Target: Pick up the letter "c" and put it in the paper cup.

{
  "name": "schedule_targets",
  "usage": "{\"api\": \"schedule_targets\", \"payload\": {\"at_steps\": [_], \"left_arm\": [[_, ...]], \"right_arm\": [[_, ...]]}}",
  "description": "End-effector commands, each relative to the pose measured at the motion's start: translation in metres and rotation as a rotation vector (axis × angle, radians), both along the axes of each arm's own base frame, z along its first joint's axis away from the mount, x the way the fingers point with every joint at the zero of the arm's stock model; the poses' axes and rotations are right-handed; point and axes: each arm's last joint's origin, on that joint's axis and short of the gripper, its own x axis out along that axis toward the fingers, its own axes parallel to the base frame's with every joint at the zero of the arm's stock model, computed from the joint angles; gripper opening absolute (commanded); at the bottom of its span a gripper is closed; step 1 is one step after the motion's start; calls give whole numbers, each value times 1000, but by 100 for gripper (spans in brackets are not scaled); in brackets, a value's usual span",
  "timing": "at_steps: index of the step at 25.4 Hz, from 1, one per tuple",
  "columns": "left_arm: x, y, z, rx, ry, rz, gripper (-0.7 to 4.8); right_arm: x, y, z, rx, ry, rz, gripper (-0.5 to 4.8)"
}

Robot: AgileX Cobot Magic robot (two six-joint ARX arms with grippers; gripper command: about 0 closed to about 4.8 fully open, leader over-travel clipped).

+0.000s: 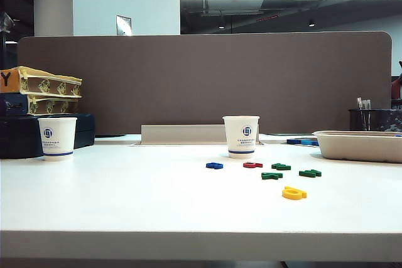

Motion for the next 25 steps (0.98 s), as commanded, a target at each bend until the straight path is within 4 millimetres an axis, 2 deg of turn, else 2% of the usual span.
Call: {"api": "schedule_targets", "payload": {"at_steps": [1, 5, 7, 10, 11, 12, 19, 25], "left_arm": [[2, 1, 1, -17, -55, 41, -6], [2, 2, -9, -4, -45, 81, -6], [2, 2, -13, 1, -31, 80, -6], [2, 2, -20, 10, -10, 81, -5], [2, 2, -20, 3, -7, 83, -6], [2, 2, -20, -5, -6, 85, -6], [3, 1, -14, -28, -66, 84, -6], [4, 2, -14, -26, -83, 94, -6]], "right_arm": [[1, 0, -1, -2, -10, -23, 0], [1, -7, -8, -22, 35, -243, 22], [1, -8, -7, -15, 29, -270, 22], [2, -5, -2, 53, -36, -203, 16], [3, -5, -2, 57, -50, -181, -6], [4, -4, -3, 60, -66, -155, -7], [11, 2, -22, 49, -47, -2, -7], [13, 2, -28, 48, -64, -3, -7]]}}
